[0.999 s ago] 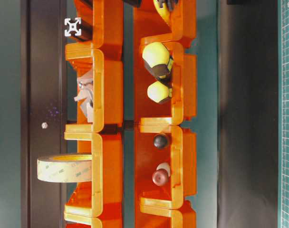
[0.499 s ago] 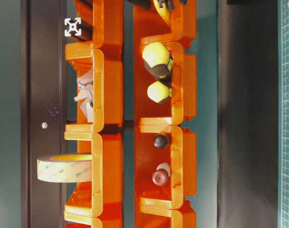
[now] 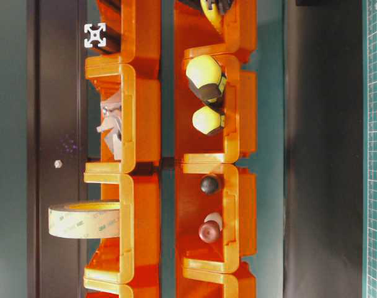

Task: Pick cutter from container rack with right arm.
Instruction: 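Close the right gripper around the yellow cutter's body, then pull the cutter out of the rack with the right gripper, toward the mat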

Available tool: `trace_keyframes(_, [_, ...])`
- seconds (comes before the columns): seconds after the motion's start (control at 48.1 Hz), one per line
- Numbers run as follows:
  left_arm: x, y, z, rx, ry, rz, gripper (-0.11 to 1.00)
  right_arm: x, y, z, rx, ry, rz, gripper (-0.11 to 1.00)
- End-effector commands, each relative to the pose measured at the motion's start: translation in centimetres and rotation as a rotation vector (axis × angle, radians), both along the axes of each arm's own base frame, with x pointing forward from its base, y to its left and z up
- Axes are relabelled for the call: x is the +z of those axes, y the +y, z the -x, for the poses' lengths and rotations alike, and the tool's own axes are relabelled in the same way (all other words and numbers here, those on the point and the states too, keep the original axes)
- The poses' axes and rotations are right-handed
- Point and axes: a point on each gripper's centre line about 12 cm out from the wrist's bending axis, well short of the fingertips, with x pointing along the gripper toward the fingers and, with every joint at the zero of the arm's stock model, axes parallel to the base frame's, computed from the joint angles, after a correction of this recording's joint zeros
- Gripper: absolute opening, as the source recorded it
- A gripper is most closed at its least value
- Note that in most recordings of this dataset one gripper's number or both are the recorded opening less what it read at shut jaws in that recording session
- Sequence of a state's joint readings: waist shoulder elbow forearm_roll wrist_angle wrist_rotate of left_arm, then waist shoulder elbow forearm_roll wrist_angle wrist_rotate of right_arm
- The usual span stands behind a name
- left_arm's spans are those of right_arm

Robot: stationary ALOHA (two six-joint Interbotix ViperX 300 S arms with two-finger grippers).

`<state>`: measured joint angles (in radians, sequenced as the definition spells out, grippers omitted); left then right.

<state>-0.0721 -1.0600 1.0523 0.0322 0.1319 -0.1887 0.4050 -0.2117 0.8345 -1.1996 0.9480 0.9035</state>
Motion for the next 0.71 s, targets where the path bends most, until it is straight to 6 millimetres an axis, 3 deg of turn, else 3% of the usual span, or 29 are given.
trace_keyframes(0.0, [0.7,0.0,-0.1,-0.001,-0.018,0.001,0.01,0.6,0.5,-0.3,0.005,-0.024,-0.017,0.32])
trace_keyframes(0.333, [0.7,0.0,-0.1,-0.001,-0.018,0.001,0.01,2.6,1.8,-0.7,-0.005,-0.063,0.013,0.30])
trace_keyframes(0.686, [1.3,0.0,0.2,0.000,-0.041,0.003,0.01,5.8,4.5,-0.3,-0.011,-0.116,0.058,0.28])
